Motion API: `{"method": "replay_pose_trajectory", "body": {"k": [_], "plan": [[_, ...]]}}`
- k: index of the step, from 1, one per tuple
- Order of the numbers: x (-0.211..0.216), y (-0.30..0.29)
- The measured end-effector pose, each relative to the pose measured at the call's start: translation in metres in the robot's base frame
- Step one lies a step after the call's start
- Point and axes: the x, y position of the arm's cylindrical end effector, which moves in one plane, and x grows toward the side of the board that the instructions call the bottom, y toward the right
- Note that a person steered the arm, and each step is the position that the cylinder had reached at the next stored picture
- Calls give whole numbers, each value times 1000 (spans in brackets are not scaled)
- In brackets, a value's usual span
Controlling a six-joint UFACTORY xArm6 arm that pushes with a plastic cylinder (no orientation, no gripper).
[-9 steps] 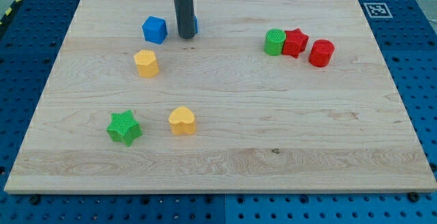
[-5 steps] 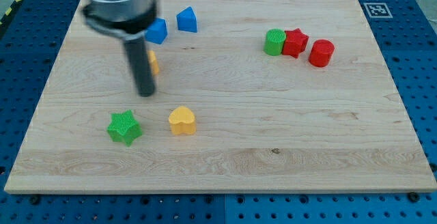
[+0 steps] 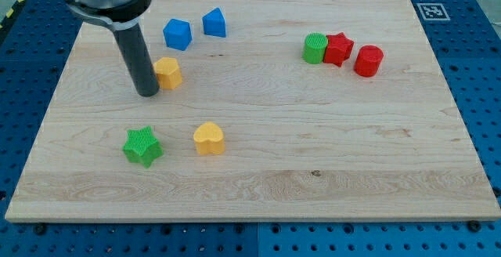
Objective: Move the yellow hexagon closer to blue triangle
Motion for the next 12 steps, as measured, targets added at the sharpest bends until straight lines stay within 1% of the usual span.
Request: {"method": "replay_pose_trajectory", "body": {"k": [1, 4, 5, 6, 7, 8, 9, 11, 12], "plan": [[-1, 13], [-45, 9], [-51, 9], [-50, 9], [-36, 19], [-37, 29], [-51, 37], [-98, 37], [-98, 37]]}}
